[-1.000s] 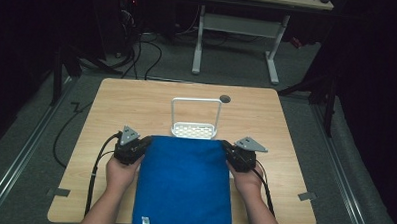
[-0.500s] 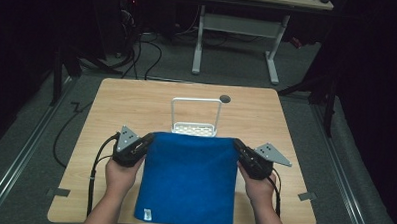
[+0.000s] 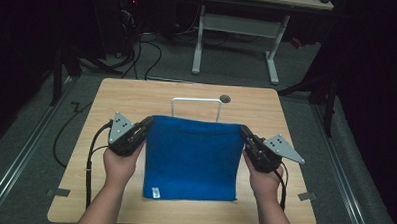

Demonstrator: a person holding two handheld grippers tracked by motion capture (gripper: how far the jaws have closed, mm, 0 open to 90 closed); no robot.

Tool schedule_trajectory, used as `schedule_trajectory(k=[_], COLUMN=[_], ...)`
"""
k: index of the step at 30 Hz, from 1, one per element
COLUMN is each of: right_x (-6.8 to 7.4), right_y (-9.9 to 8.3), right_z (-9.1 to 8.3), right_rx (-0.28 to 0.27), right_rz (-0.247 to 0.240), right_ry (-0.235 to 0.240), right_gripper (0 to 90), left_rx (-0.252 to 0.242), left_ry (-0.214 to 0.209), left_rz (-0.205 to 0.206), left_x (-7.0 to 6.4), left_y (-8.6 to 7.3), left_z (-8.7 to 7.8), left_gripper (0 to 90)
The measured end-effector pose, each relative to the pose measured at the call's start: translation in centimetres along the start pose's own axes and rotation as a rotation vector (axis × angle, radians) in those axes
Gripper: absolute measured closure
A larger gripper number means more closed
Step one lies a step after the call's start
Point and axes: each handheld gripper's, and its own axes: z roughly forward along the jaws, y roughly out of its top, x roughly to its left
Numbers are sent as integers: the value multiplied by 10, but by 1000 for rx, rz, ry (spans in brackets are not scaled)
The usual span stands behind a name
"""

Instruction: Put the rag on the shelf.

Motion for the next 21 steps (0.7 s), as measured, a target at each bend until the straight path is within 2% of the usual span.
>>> schedule_trajectory(k=[1,6,7,12,15,21], right_x=[-1,-3,-5,-5,-5,-5], right_y=[6,19,28,46,55,68], right_z=[1,3,4,6,8,12], right_rx=[-15,-40,-60,-106,-129,-153], right_rz=[-7,-21,-29,-42,-48,-55], right_ry=[-5,-19,-26,-40,-46,-51], right_gripper=[877,877,877,878,878,877], left_rx=[-15,-54,-66,-122,-145,-160], left_ry=[0,11,14,27,36,45], left_rz=[-5,26,30,37,38,42], left_x=[0,1,1,3,4,7], left_y=[4,23,26,48,56,63], left_z=[0,3,3,3,2,3], left_gripper=[878,879,879,880,880,880])
